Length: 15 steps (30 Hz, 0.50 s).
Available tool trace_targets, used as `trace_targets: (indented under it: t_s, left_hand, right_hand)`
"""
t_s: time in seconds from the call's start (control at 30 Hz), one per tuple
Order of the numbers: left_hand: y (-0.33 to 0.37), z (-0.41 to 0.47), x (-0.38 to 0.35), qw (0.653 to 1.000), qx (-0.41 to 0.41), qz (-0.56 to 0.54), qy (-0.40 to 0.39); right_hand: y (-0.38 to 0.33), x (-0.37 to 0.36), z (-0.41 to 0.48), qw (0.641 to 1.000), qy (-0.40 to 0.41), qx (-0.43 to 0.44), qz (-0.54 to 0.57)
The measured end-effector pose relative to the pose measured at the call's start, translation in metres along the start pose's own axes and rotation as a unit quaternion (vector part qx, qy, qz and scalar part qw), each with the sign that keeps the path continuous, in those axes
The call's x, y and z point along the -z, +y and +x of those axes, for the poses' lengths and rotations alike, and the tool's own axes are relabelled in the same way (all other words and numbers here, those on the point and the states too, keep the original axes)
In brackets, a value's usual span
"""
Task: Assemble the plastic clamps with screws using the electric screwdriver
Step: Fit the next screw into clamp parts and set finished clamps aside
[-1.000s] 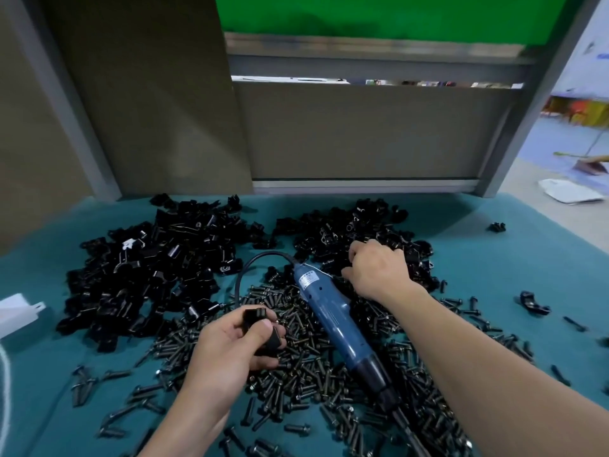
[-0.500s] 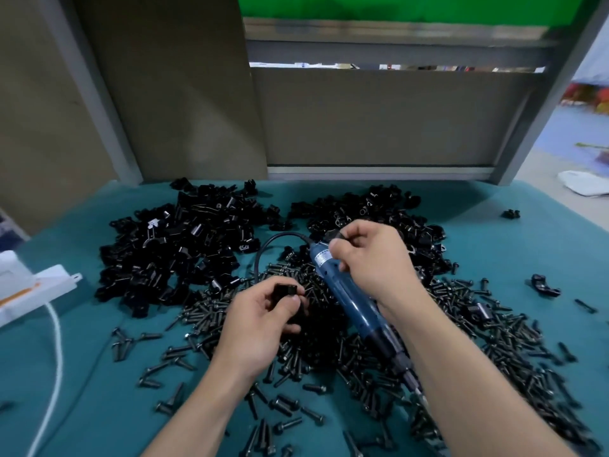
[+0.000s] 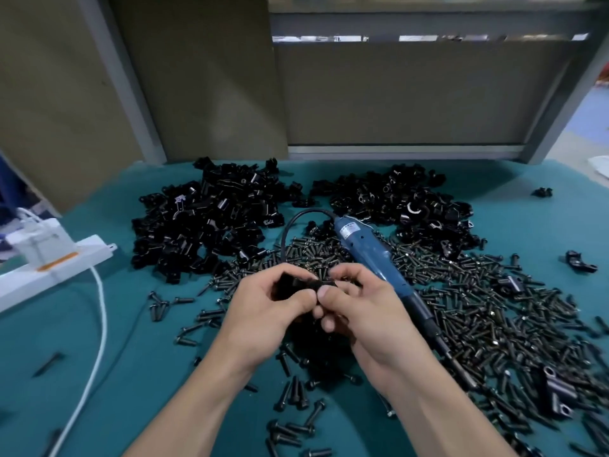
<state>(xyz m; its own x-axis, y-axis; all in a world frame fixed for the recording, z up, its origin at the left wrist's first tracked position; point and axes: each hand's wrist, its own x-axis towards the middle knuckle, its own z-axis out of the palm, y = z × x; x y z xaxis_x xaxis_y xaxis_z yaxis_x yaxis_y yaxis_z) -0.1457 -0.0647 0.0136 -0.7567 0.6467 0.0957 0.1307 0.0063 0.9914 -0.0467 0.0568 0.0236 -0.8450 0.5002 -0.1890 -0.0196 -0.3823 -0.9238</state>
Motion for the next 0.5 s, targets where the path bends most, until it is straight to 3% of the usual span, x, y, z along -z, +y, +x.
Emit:
trace_targets:
  t_s: [0.13, 0.3, 0.4, 0.5]
  left_hand:
    - [-0.006, 0.0021, 0.0014, 0.999, 0.0, 0.01, 0.044]
    - [-0.0052, 0.001, -0.0002, 0.999, 0.007, -0.014, 0.046]
    - [-0.0009, 0.0006, 0.0015, 0.998, 0.009, -0.05, 0.026]
    - [0.0025, -0.0021, 0.0038, 0.997, 0.014, -0.08, 0.003]
  right_hand:
    - [0.0094, 0.004, 0.0047, 0.988, 0.072, 0.075, -0.113]
    - [0.0114, -0.0003, 0.0041, 0.937, 0.069, 0.161, -0.301]
    - [0.0117, -0.0016, 0.0004, 0.926, 0.055, 0.181, -0.326]
    - [0.0077, 0.0021, 0.0003, 0.939, 0.041, 0.184, -0.286]
